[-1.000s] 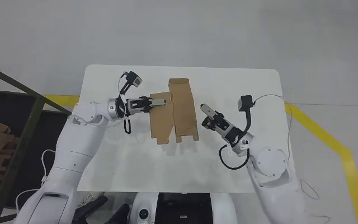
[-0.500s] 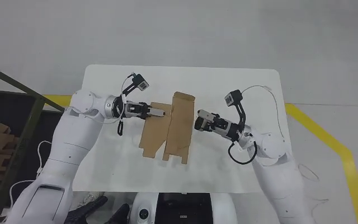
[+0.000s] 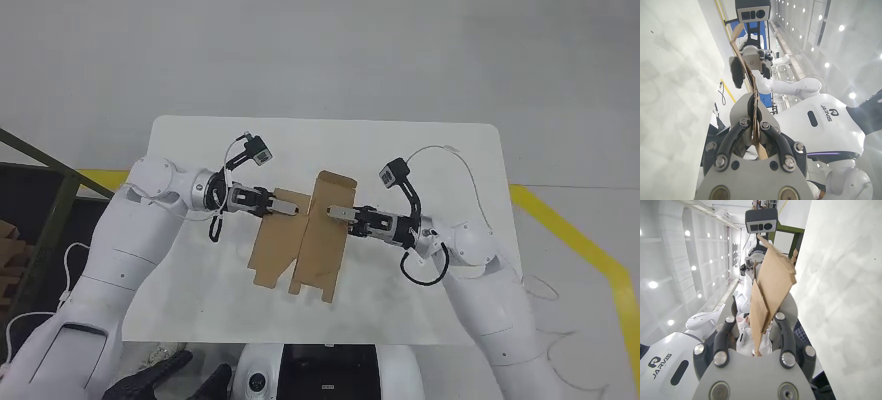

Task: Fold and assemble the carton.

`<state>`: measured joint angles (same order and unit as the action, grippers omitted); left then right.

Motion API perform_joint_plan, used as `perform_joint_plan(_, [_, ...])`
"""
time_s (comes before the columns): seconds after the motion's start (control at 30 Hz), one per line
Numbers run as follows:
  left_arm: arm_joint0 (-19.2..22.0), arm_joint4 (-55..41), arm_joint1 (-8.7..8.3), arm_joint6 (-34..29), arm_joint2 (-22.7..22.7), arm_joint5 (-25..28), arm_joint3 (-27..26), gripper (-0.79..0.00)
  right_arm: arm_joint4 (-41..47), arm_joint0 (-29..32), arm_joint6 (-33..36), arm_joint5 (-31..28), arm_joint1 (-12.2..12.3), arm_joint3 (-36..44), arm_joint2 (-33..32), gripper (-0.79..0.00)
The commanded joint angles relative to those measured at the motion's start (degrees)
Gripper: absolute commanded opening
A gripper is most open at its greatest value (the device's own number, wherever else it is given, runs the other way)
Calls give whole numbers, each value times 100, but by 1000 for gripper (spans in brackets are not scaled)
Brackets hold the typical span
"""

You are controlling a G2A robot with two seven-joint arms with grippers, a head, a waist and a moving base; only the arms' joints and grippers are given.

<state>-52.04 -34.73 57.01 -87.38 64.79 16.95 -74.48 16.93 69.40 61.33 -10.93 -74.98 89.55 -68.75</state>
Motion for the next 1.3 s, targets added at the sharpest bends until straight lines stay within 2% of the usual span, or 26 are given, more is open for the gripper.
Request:
perform_joint_plan(0.0, [-6, 52, -14, 86, -29, 83, -16, -782, -5, -13, 7, -14, 6, 0, 33, -785])
perform_joint_plan(0.03, [-11, 24, -20, 129, -36, 127, -15, -588, 14, -18, 5, -13, 9, 0, 50, -785])
perform_joint_plan(0.07, [-10, 42, -28, 187, -41, 185, -24, -326, 48, -20, -12, -5, 10, -3, 62, -785])
perform_joint_plan(0.1, [-21, 35, -34, 257, -42, 254, -15, 0, 93, -19, -40, 10, 11, -7, 73, -785])
perform_joint_plan(0.2, [-43, -165, -42, 496, 20, 492, 78, 0, 128, -22, -127, 80, 20, -12, 98, -785])
perform_joint_plan(0.37, [-237, -535, -53, 1424, 460, 1396, 411, 0, 95, 84, -735, 355, 30, 126, 61, -785])
perform_joint_plan(0.47, [-429, -217, -96, 1881, 684, 1553, 437, 0, -290, 199, -1205, 588, 54, 367, 37, -785])
perform_joint_plan(0.73, [-1264, 424, -213, 3057, 1226, 1169, -198, 0, -759, 744, -2659, 1207, 69, 1288, -19, -785])
perform_joint_plan(0.93, [-1761, 680, -210, 3769, 1255, 613, -835, 0, -1301, 1178, -3781, 1614, 63, 2021, 44, -785])
perform_joint_plan(1.07, [-1915, 729, -200, 3903, 1217, 323, -1152, 0, -1576, 1495, -4267, 1769, 63, 2373, 114, -785])
perform_joint_plan(1.27, [-1897, 991, -161, 4025, 975, -184, -1345, 0, -1838, 1921, -4825, 1775, 66, 2834, 156, -785])
